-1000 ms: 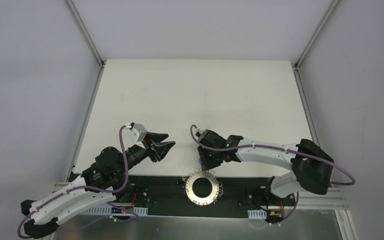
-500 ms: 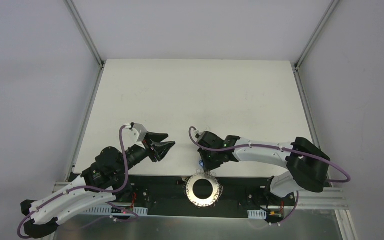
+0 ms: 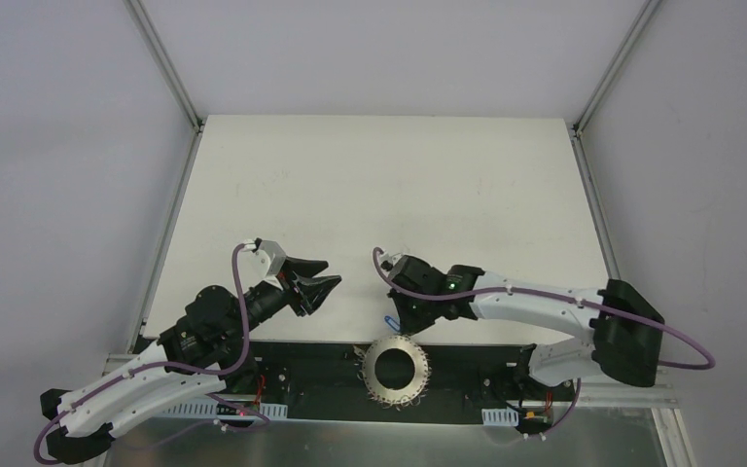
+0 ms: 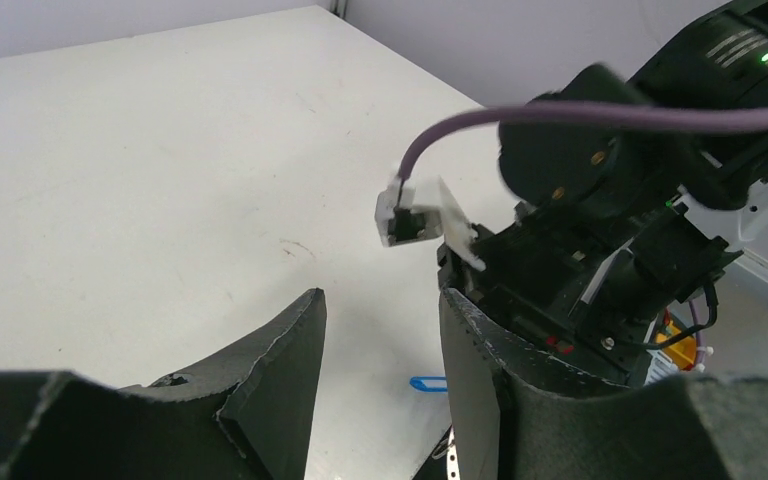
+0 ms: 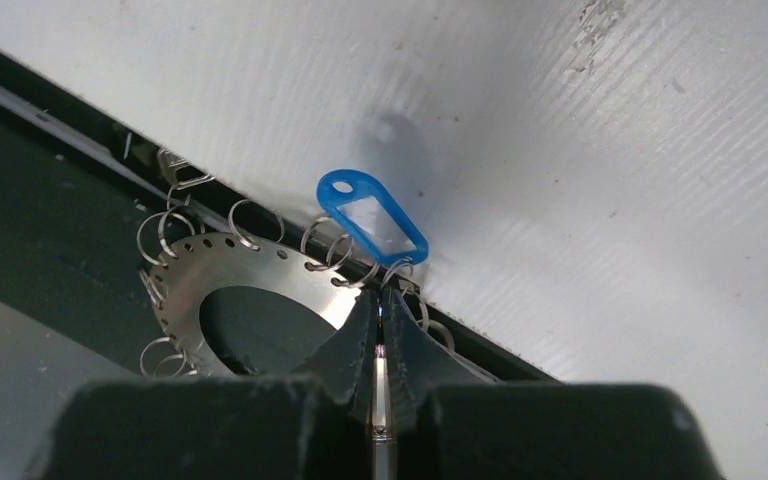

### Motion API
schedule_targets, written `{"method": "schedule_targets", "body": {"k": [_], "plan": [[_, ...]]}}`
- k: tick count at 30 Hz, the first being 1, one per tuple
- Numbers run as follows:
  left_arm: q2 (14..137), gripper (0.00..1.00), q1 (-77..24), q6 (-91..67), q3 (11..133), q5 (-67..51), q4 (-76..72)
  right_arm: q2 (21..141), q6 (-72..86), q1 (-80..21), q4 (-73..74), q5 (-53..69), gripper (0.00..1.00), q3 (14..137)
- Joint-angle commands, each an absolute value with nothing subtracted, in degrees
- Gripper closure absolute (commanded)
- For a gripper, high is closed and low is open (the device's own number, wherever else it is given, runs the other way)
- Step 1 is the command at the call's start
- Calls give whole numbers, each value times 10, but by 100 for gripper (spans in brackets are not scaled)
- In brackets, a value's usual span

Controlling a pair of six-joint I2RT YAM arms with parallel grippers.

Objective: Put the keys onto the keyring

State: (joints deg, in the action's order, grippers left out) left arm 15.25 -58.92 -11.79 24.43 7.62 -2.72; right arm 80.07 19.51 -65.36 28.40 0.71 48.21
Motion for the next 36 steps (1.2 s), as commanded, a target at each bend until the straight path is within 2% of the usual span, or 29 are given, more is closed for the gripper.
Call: {"method": "schedule_targets", "body": {"k": [1,6,13,21,25,29,36], "plan": [[154,56,-592,-137,274,52,-38,697,139,-657,319,33,100,530],[162,56,-593,-148,299,7,-39,615,86,-657,340,108,100,569],[171,53,-592,-153,323,-92,-85,579,23,-657,371,198,100,637],[237,45,-593,-149,354,-238,-123,588,-19,-660,387,300,100,691],[278,37,-593,-147,371,-315,-125,592,-24,-660,393,341,100,719],[310,34,-592,-147,378,-376,-137,597,-26,-660,400,357,100,736],[314,24,-592,-137,364,-400,-170,601,-24,-664,402,368,100,747]]}}
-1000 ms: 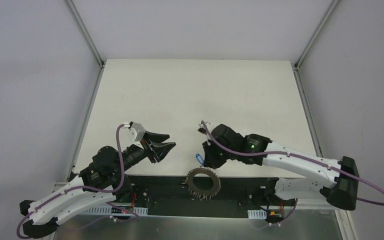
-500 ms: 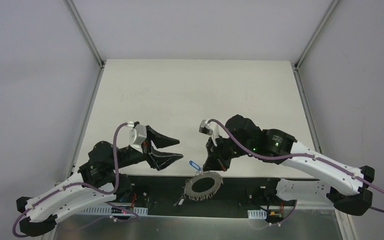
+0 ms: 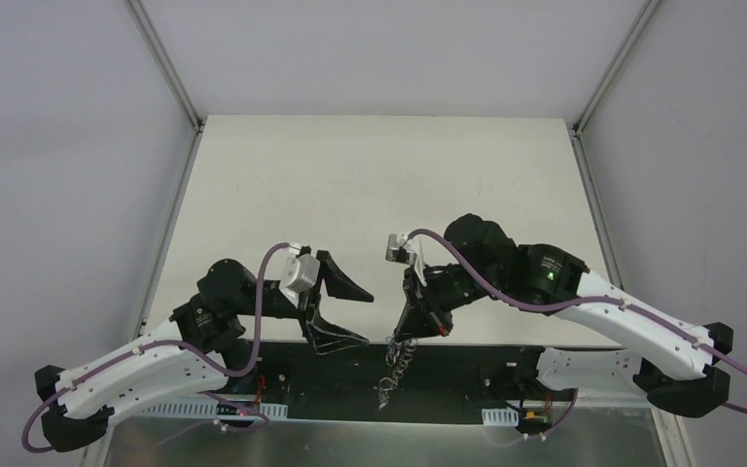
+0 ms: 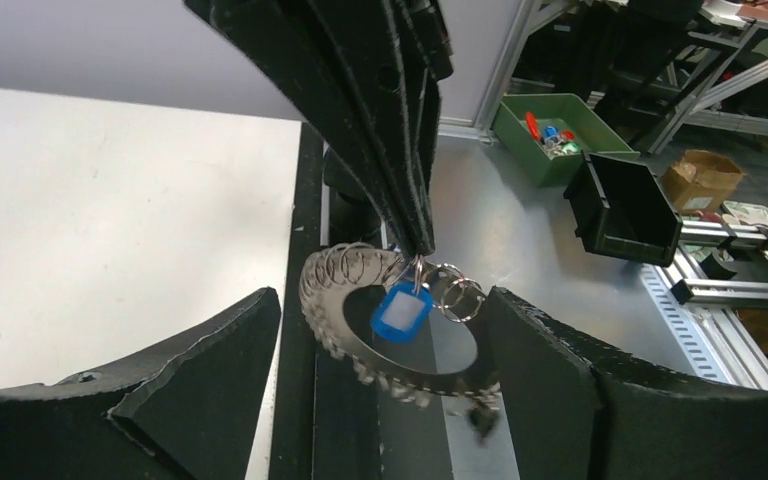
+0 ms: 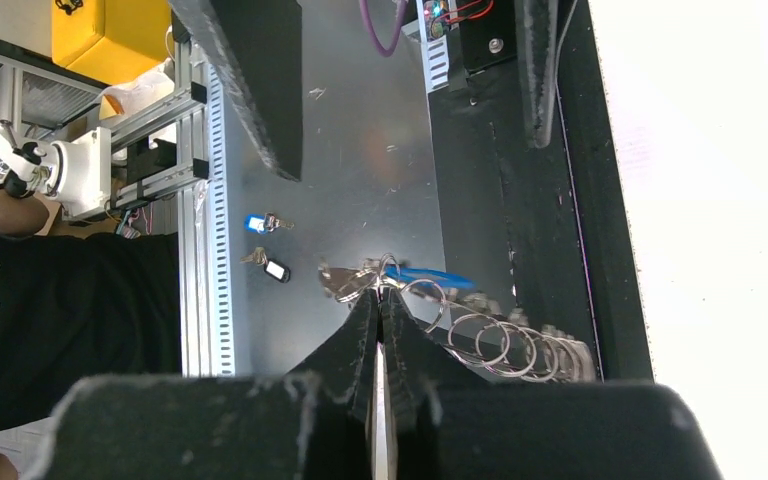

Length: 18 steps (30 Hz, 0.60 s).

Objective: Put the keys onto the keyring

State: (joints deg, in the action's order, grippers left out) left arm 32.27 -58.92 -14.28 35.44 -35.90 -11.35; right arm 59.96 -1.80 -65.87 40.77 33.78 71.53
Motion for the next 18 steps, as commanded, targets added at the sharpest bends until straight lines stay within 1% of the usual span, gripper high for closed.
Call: {"method": "schedule_targets", "body": {"k": [1,5,9,14,18], "plan": [[313,23,-592,-136,361,-398,-173,602,-24,-664,401,368,100,747],[321,18,-592,-131,355,-400,-188,605,-21,-666,396,374,100,748],[343,18,-592,-136,356,-419,-201,610,-14,-666,382,370,100,749],[372,22,-592,-141,362,-436,-202,610,-13,-667,372,360,100,759],[385,29,-592,-143,366,-444,-198,611,-17,-668,373,353,100,770]]}}
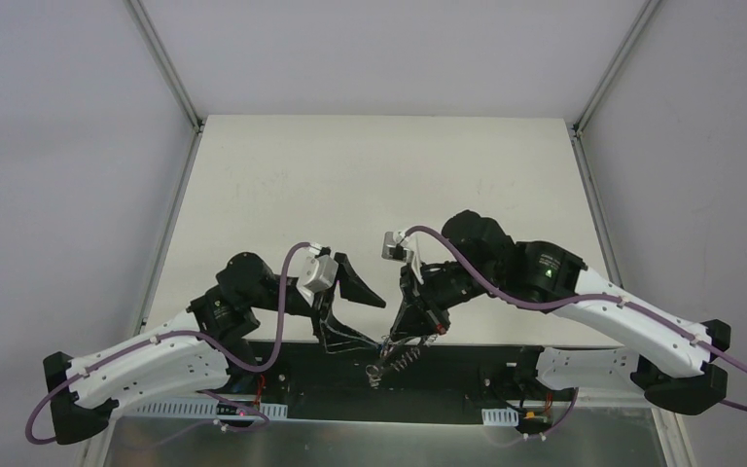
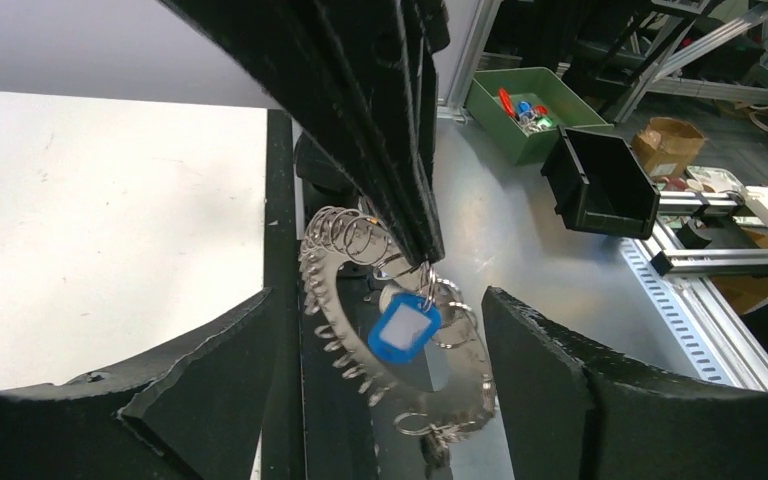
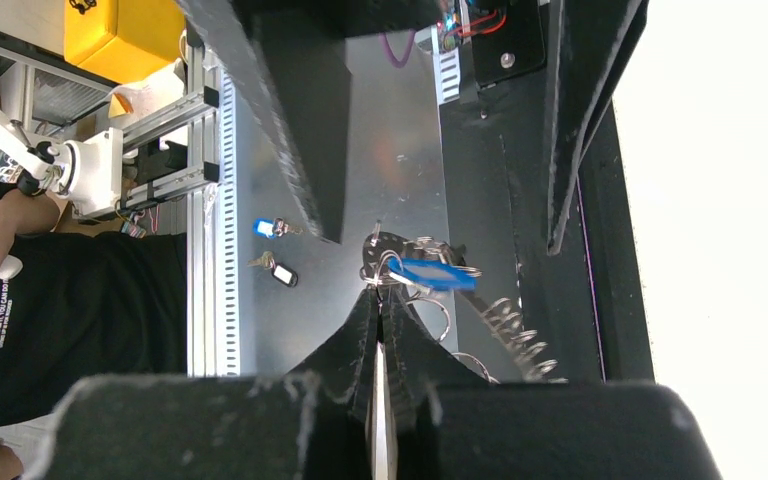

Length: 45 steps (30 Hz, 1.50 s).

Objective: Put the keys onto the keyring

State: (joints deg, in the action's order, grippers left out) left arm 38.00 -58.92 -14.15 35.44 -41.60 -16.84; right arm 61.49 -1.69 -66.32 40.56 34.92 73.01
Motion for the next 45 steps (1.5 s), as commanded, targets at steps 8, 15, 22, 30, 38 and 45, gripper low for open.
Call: {"method": "schedule_targets", "body": {"k": [8,15,22,30,38,45], "plan": [[395,43,-592,-141,369,-450,-189,619,-24,-667,380,336,100,775],[408,49,-592,-139,376,-458,-188,623,-25,-667,379,327,100,778],[420,87,-592,-135,381,-469,-187,621,-25,-668,380,321,100,778],[403,100,-592,-130,373,-470,-194,590,-16,-667,358,274,100,761],[362,100,-592,-130,358,-453,-213,526,22,-667,271,241,100,697],[375,100,-592,-137,360,-456,-231,492,54,-668,166,226,100,653]]}}
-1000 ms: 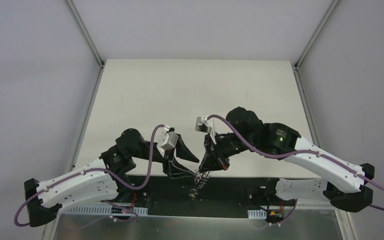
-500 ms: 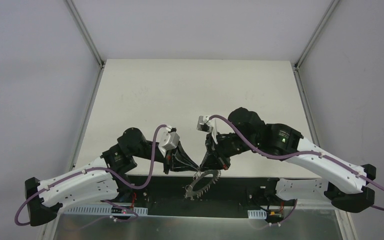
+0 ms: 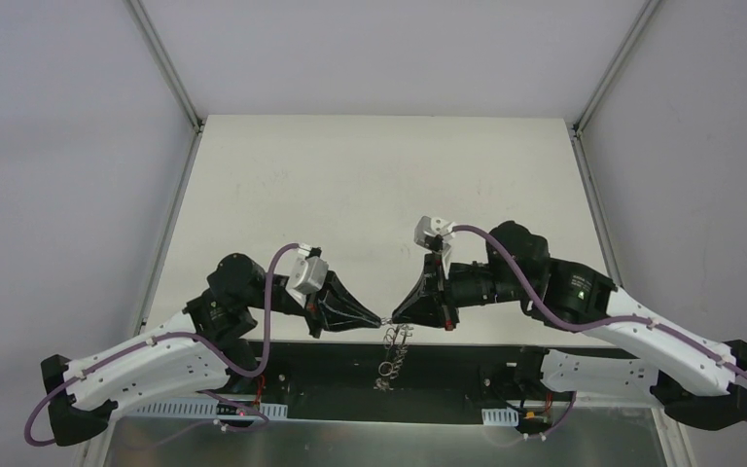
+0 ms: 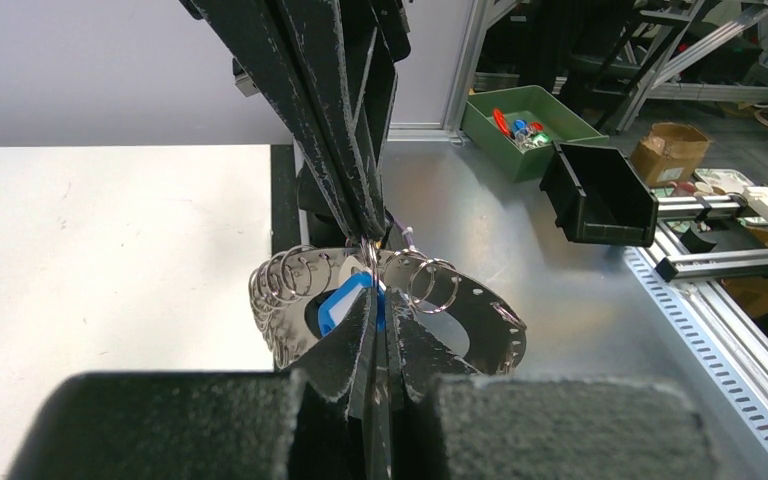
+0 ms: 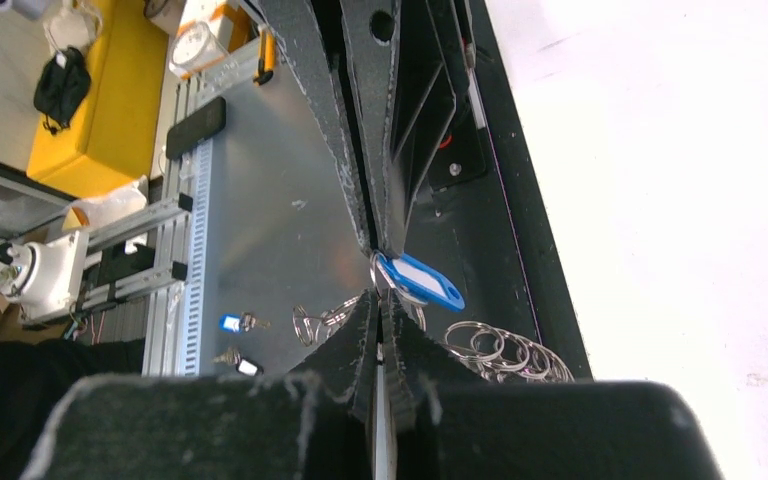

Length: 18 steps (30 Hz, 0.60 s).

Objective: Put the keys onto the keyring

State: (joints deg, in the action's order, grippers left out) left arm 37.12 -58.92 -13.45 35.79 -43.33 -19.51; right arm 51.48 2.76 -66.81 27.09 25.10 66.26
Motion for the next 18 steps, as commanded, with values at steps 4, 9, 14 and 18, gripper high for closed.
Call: {"method": "schedule_targets", "body": {"k": [4,9,14,18], "plan": [[382,100,-592,-139,361,-459,-238,478,64,-667,137,219,100,643],[387,100,-592,-141,359,-459,-245,456,69,-667,120,202,100,639],[386,100,-592,-142,357,-459,-246,441,68,-667,117,186,100,638],[384,100,-592,-142,355,-458,-248,435,69,-668,104,176,100,634]]}}
